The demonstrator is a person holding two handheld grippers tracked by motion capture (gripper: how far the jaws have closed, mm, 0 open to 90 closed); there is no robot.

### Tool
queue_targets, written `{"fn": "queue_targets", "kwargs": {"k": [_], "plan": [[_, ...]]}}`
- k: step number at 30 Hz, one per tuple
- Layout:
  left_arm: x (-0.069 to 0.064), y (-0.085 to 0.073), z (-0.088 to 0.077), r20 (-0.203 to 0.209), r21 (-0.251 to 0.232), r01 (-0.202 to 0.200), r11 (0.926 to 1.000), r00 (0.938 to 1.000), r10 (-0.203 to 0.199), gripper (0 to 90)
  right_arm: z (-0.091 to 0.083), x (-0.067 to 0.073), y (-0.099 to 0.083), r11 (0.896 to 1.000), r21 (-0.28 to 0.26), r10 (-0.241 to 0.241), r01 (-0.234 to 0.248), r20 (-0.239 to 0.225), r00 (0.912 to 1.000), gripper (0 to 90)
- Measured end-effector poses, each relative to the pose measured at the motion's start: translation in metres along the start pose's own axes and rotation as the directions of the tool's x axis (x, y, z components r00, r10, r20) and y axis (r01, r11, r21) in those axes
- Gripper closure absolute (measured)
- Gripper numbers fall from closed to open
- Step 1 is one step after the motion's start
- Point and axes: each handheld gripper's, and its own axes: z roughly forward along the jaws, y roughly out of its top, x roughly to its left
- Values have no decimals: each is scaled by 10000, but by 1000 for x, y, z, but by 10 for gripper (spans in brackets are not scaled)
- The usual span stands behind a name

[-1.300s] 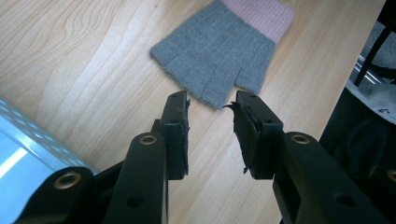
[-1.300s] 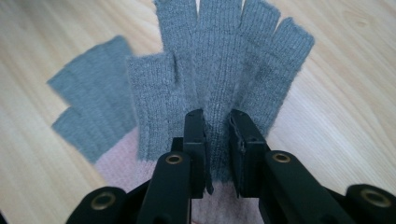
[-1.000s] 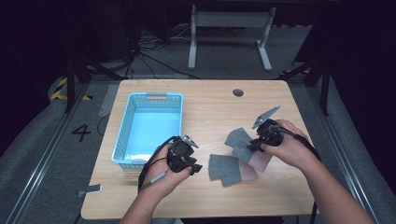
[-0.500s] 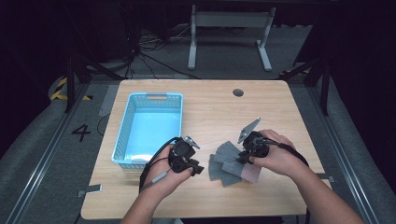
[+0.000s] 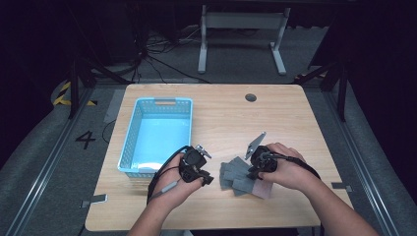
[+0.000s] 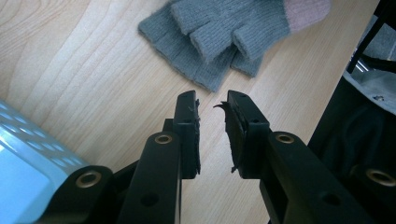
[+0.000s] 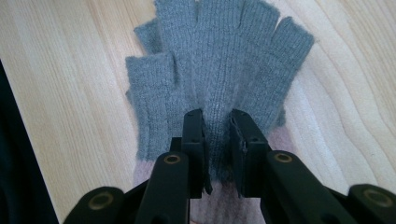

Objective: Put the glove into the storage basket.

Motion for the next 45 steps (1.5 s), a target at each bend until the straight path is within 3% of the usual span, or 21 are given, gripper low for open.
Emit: {"fn": "queue_targets", "kwargs": {"k": [8,10,13,19,22,26,32,35,37,39,42,45], "plan": [[7,-2,16,101,452,285,9986,9995,-290,751,13,2,-3,10000,-56,-51,51,125,9999,729],[7,-1,19,146,578,224,9981,9996,-232,746,13,1,-4,9993,-383,27,-24,98,9999,658],[5,1,22,209,594,115,9982,9997,-127,737,10,3,-8,9968,-773,198,-183,189,9996,620],[2,4,26,163,572,-24,9984,9999,14,721,-3,5,-21,9869,-1526,589,-516,432,9973,602],[2,4,27,52,444,-134,9989,9999,132,679,-12,5,-29,9716,-2208,979,-853,464,9941,605],[4,3,26,66,203,-145,9997,9999,144,663,-20,3,-37,9599,-2570,1287,-1118,499,9904,606],[2,4,24,188,13,-280,9996,9994,280,658,-29,-2,-58,9591,-2449,1603,-1416,579,9854,605],[0,5,25,18,58,-227,9997,9997,227,606,-32,-5,-69,9600,-2325,1736,-1559,573,9832,607],[-1,5,26,-71,188,-177,9997,9998,179,588,-34,-7,-75,9615,-2198,1826,-1650,622,9812,610],[-2,5,28,-98,405,-374,9985,9992,379,590,-35,-8,-79,9632,-2123,1813,-1649,602,9816,613],[-3,6,33,495,1079,-617,9922,9972,566,667,-35,-11,-85,9624,-2025,1905,-1812,270,9813,622],[-2,8,36,575,1197,-616,9909,9968,550,695,-35,-13,-92,9681,-1683,1910,-1855,172,9814,631]]}}
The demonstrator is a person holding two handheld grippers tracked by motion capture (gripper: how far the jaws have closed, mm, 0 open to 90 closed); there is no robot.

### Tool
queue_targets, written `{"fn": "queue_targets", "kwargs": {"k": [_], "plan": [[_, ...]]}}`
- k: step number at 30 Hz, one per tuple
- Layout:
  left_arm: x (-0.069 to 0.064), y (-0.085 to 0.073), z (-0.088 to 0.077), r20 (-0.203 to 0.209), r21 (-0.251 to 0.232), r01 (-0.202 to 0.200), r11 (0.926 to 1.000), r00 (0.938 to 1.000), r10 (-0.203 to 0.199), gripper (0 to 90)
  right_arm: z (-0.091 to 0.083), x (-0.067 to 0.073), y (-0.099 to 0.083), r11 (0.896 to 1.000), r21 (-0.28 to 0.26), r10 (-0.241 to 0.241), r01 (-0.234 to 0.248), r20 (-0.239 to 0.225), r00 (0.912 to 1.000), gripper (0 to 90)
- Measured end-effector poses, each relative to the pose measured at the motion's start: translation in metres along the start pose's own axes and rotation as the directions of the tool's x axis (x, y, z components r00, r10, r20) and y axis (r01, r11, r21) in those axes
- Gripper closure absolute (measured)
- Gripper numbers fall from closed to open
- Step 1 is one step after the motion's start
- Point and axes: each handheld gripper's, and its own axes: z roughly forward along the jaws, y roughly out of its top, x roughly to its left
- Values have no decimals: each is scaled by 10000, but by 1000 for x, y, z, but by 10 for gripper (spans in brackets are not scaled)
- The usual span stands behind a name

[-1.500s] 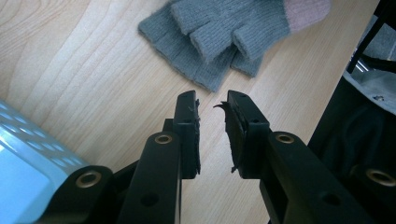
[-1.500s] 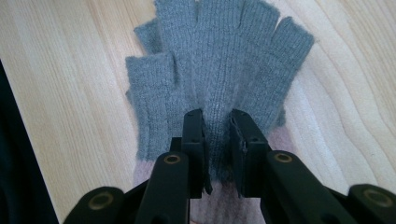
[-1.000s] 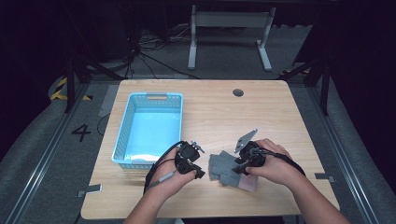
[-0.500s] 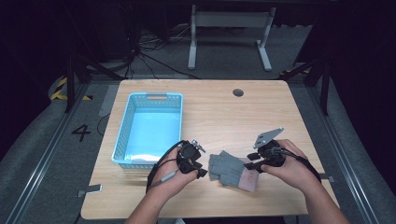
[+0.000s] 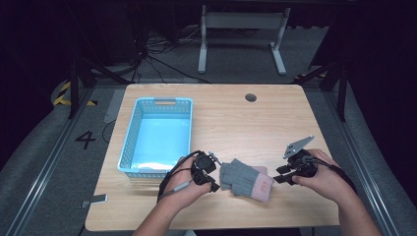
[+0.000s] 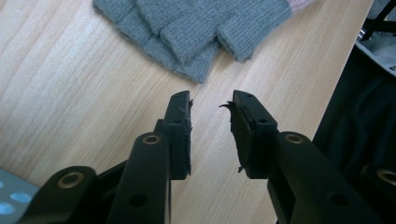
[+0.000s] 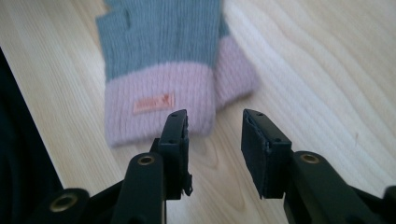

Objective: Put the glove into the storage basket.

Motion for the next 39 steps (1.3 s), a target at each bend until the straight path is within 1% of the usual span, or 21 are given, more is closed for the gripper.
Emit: {"fn": "queue_targets", "kwargs": {"k": [3,5,6,7,8,10,11,12,13,15,17,20,23,25,27,29,31,34,36,39], "plan": [[3,0,3,4,11,-18,10000,10000,18,693,1,-3,-4,9996,269,-65,65,31,10000,634],[4,1,4,-127,-107,-68,9999,9999,67,685,2,-3,-6,9990,427,-114,111,53,9999,634],[4,2,5,-159,-231,-155,9996,9998,151,684,4,-3,-7,9987,486,-180,180,-9,9998,634],[4,2,7,-138,-257,-136,9996,9998,132,685,5,-3,-7,9985,520,-182,187,-106,9998,635],[4,3,8,-7,-193,-159,9997,9999,159,704,7,-3,-8,9983,555,-190,201,-211,9996,635],[4,4,12,35,-141,-192,9997,9998,193,706,11,-4,-9,9974,660,-262,275,-201,9995,640],[5,5,13,40,-108,-292,9995,9996,293,710,13,-4,-10,9969,740,-256,270,-196,9995,643],[4,6,15,77,-125,-288,9995,9996,289,716,15,-4,-10,9966,782,-239,250,-156,9996,646],[6,6,16,90,-78,-464,9989,9989,465,714,17,-4,-11,9960,834,-320,335,-195,9993,649],[7,7,19,176,-72,-524,9986,9985,525,725,20,-3,-11,9951,898,-381,402,-252,9990,651],[8,8,23,124,-187,-610,9980,9980,612,718,22,-1,-10,9945,933,-449,468,-229,9987,651],[9,9,26,97,-177,-652,9977,9978,654,718,26,0,-10,9935,1017,-485,508,-253,9985,651],[10,11,29,61,-215,-788,9967,9969,789,723,29,2,-11,9928,1069,-510,532,-237,9984,650],[11,12,32,38,-213,-750,9970,9972,751,727,30,2,-11,9927,1075,-527,547,-217,9984,650],[13,13,35,-97,-118,-715,9974,9974,714,723,31,3,-11,9925,1090,-538,553,-171,9984,648],[13,14,37,-247,-92,-717,9974,9971,715,743,32,4,-10,9922,1105,-569,575,-78,9983,645],[14,15,38,-262,-121,-712,9974,9971,708,746,32,5,-9,9910,1133,-711,712,-50,9975,650],[14,16,39,-317,-81,-756,9971,9967,753,744,33,6,-8,9906,1121,-778,782,-84,9969,653],[13,16,39,-331,-118,-835,9964,9960,831,745,34,7,-8,9905,1139,-770,773,-68,9970,656],[12,17,38,-428,-242,-842,9962,9956,831,749,35,7,-8,9897,1193,-795,795,-46,9968,656]]}}
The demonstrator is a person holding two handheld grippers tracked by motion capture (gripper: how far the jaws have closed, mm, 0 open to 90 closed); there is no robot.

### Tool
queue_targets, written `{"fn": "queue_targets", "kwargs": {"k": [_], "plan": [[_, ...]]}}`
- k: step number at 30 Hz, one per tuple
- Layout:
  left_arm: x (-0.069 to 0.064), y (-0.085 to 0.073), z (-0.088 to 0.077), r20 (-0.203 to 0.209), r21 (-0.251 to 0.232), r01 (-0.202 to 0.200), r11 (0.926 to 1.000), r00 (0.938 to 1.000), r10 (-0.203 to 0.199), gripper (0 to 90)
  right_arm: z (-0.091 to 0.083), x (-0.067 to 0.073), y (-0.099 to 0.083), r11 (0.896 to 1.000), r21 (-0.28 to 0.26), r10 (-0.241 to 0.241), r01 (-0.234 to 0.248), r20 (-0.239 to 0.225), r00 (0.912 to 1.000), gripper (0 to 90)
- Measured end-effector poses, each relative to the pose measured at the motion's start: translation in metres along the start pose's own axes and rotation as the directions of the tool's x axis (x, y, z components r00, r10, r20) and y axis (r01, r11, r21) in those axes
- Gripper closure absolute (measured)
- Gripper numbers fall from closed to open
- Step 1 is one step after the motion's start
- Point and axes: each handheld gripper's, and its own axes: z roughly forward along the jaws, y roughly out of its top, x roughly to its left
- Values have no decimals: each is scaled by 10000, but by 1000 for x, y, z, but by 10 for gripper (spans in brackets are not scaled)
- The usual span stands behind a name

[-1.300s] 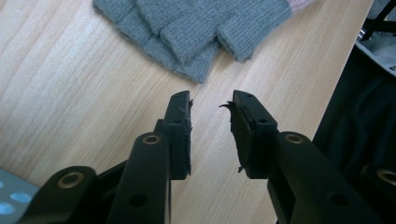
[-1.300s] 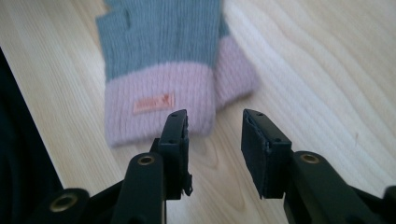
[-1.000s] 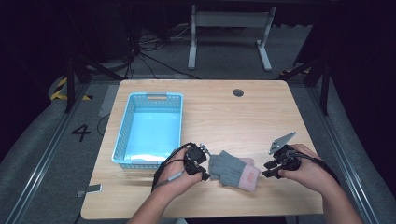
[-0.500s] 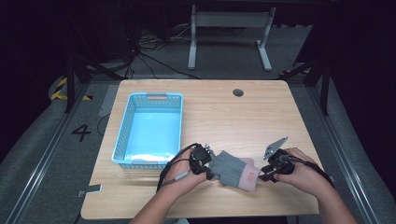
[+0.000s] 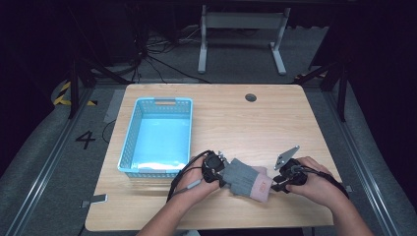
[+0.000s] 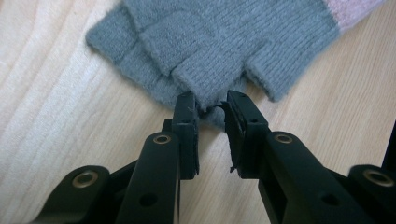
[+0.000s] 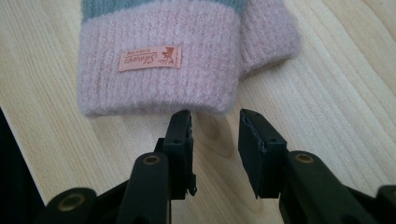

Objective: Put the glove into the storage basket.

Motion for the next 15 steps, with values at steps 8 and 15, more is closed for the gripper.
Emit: {"fn": "queue_targets", "kwargs": {"k": [8,15], "plan": [[-4,2,0,-283,168,5,9999,9996,0,877,-1,-1,0,10000,-64,43,-43,10,10000,655],[-6,3,-1,-404,182,14,9998,9992,-7,887,-6,-1,-1,9994,-346,-26,24,-44,10000,652]]}}
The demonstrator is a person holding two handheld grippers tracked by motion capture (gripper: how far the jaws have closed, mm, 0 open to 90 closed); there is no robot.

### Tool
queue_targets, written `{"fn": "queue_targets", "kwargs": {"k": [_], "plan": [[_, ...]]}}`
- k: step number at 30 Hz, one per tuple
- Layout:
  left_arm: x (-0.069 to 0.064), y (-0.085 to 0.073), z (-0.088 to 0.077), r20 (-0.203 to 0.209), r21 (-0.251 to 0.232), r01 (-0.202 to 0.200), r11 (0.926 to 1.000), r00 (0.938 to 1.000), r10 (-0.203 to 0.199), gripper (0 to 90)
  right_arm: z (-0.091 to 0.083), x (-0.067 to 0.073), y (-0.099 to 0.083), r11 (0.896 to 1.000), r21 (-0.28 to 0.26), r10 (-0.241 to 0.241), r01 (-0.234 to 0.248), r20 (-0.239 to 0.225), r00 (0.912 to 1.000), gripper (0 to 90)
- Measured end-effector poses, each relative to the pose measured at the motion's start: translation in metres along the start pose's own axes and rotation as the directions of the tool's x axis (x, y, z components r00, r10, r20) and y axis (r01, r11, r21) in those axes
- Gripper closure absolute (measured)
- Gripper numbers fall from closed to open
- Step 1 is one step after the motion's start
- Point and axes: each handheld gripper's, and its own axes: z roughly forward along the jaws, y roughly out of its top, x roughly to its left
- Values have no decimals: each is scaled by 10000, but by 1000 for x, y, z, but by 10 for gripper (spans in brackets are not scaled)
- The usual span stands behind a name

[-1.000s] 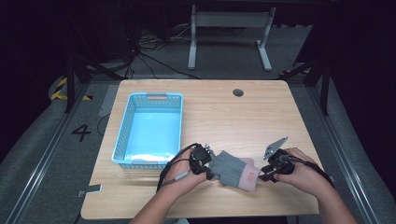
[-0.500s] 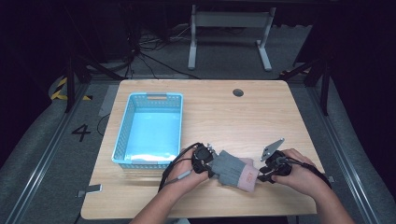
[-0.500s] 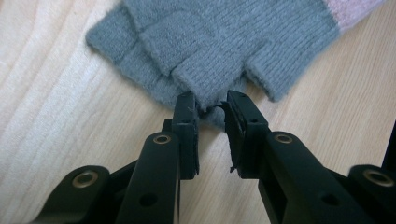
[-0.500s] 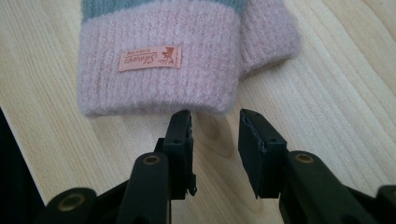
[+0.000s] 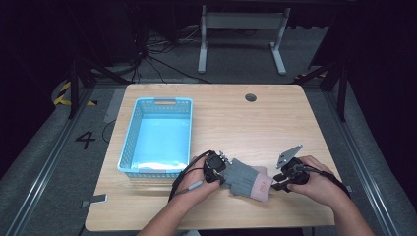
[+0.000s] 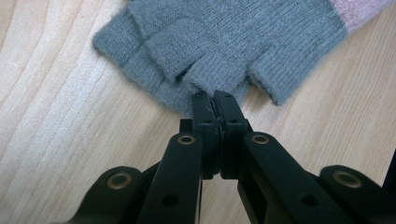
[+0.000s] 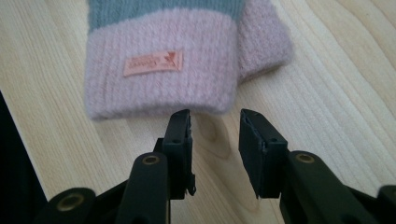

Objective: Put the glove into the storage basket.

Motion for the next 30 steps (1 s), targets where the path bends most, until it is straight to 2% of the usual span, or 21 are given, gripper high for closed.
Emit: {"fn": "queue_targets", "kwargs": {"k": [5,10,13,23,30], "plan": [[0,0,0,2,28,17,10000,10000,-17,888,0,0,2,9999,-123,-58,58,11,10000,668],[-2,1,0,-33,36,-91,10000,10000,91,888,4,1,5,9997,-98,-222,224,159,9996,794],[-2,0,-1,1,-44,-96,9999,10000,96,888,1,1,6,9997,-175,-155,158,184,9997,851],[-7,-2,-14,89,-399,-14,9992,10000,17,889,-12,3,7,9979,-547,350,-336,247,9991,869],[-12,-4,-27,-20,-697,-70,9975,10000,69,889,-26,6,11,9939,-1069,315,-261,490,9983,871]]}}
